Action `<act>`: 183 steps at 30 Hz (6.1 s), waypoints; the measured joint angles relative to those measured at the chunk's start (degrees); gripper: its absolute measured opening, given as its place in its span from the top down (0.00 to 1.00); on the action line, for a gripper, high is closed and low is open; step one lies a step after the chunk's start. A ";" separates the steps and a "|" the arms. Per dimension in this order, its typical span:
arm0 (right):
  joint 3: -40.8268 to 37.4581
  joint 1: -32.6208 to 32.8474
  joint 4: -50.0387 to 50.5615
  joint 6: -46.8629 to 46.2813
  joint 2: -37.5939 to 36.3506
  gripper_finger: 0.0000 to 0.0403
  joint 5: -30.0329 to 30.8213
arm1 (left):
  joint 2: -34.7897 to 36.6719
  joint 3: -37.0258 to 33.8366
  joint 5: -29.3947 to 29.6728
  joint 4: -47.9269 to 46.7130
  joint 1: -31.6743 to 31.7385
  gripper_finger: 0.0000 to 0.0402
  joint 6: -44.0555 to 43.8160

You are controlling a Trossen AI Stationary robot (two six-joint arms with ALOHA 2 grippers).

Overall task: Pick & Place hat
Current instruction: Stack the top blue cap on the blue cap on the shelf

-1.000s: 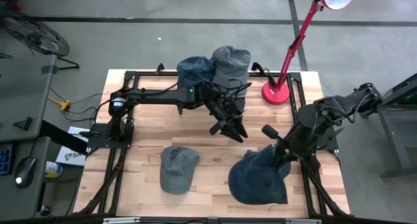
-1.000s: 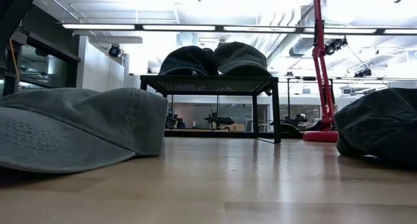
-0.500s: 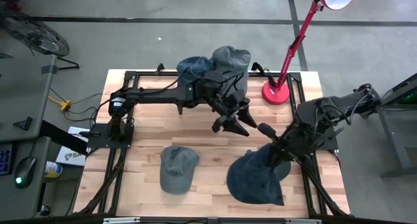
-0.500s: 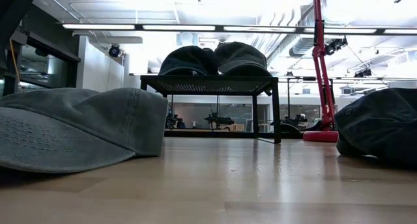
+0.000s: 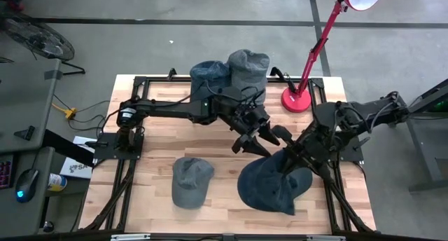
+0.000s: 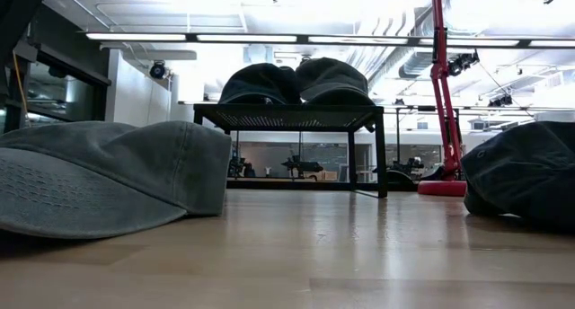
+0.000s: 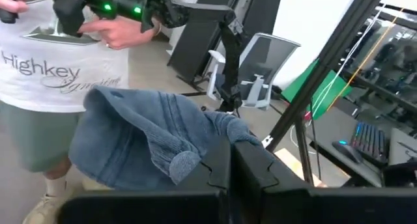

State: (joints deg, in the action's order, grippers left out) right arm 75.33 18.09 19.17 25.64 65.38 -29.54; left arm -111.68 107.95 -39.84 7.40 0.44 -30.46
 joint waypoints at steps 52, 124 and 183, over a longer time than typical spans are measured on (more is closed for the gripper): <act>-0.02 -1.67 6.78 -7.88 -1.79 1.00 12.51 | -0.41 0.02 -8.80 -5.29 -1.94 0.96 1.83; -6.93 -5.72 5.56 -30.37 -12.40 0.48 61.94 | 17.86 0.06 89.53 -3.69 -12.87 0.98 53.13; -6.64 -13.97 -3.61 -26.67 -11.39 0.99 35.77 | 19.15 0.04 84.48 -6.13 -12.94 0.71 54.23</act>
State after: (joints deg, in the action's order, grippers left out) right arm 68.69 4.12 15.56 -1.03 54.00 6.23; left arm -92.53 107.99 44.64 1.27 -12.50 23.77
